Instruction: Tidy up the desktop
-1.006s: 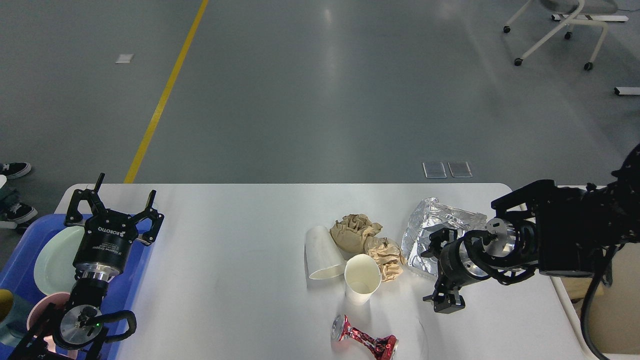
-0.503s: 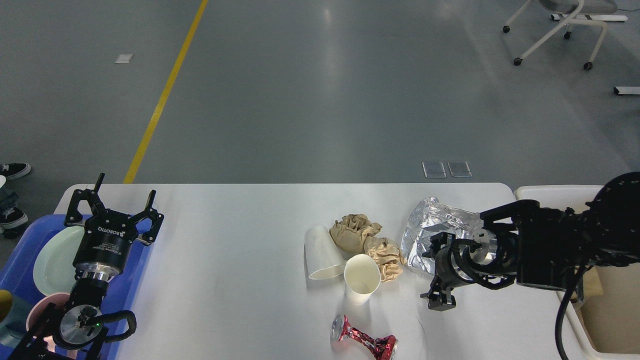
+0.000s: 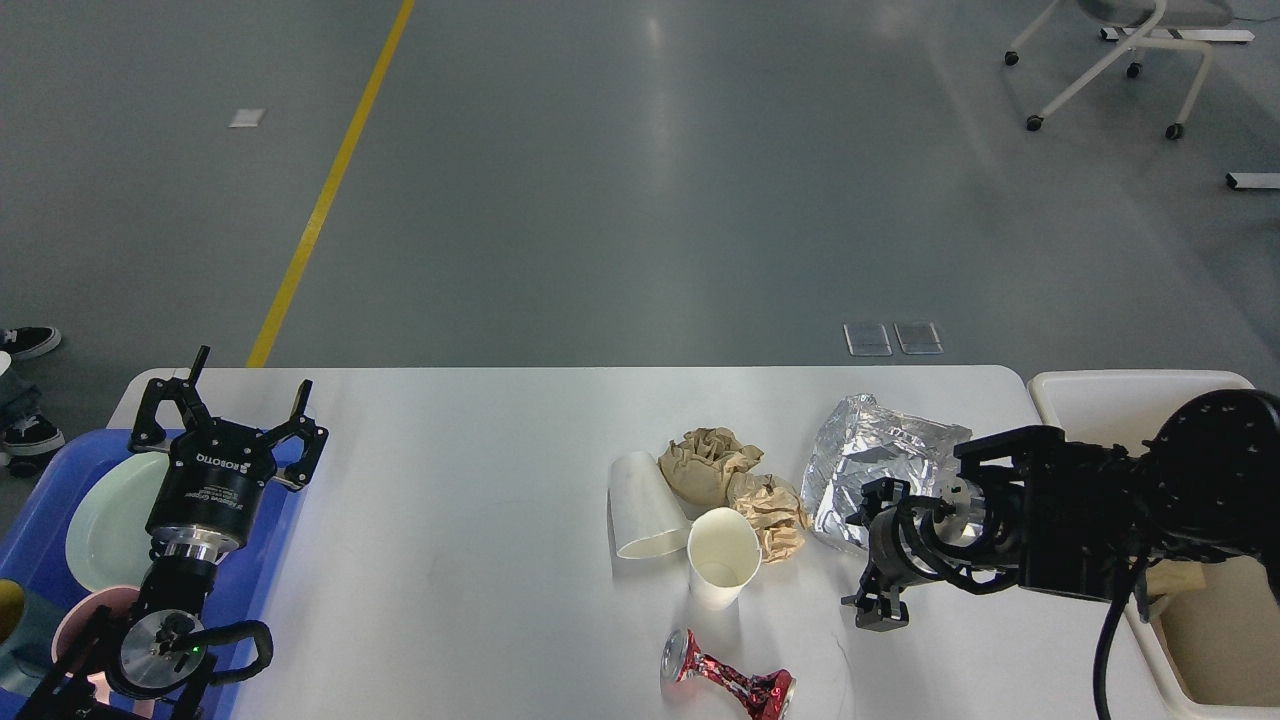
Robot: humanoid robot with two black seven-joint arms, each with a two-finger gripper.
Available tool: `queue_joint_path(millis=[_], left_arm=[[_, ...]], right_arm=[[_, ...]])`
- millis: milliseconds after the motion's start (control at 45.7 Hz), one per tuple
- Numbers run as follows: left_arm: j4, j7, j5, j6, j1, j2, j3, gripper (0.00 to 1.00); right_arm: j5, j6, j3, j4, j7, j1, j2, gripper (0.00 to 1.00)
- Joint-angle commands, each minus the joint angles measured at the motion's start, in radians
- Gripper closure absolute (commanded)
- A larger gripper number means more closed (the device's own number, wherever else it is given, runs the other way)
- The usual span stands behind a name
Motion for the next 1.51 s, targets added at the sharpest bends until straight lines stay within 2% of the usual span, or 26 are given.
queue_joint_path(millis=[0,241,503,700,788,941,1006,1116,1313,1422,1488], left_arm=[[0.000,0.000,0.000,0.001,0.000,0.000,0.000,0.04],[0.000,0.000,0.000,0.001,-0.001,0.000,0.000,0.04],[0.000,0.002,0.000,0.000,-0.001,0.000,0.000,0.04],[0.000,0.002,0.000,0.000,-0.001,0.000,0.000,0.04],[0.000,0.002,0.000,0.001,0.000,0.000,0.000,0.04],[0.000,0.002,0.000,0.000,-0.001,0.000,0.000,0.04],[0.000,0.002,0.000,0.000,0.000,0.000,0.000,0.04],[0.000,0.002,0.000,0.000,0.000,0.000,0.000,0.04],[0.000,0.000,0.000,0.000,0.000,0.000,0.000,0.04],[0.000,0.000,0.000,0.001,0.000,0.002,0.000,0.04],[0.000,0.002,0.000,0.000,0.000,0.000,0.000,0.04]], right_arm=[[-0.002,0.002,0.000,0.000,0.000,0.006,-0.003,0.06],[-0.037,0.006,-0.017,0.047,-0.003,0.063,-0.014,0.03],[-0.129,0.008,-0.083,0.307,-0.003,0.274,-0.094,0.01],[-0.130,0.013,-0.207,0.520,-0.017,0.524,-0.114,0.00],[-0.159,0.038,-0.255,0.584,-0.069,0.653,-0.114,0.00],[-0.276,0.187,-0.299,0.632,-0.248,0.849,-0.120,0.00],[-0.304,0.242,-0.299,0.653,-0.311,0.925,-0.120,0.00],[-0.382,0.327,-0.298,0.701,-0.374,1.064,-0.109,0.00],[-0.600,0.473,-0.293,0.741,-0.376,1.279,-0.056,0.00],[-0.731,0.548,-0.292,0.741,-0.348,1.345,-0.009,0.01],[-0.823,0.566,-0.278,0.739,-0.298,1.377,-0.005,0.01]])
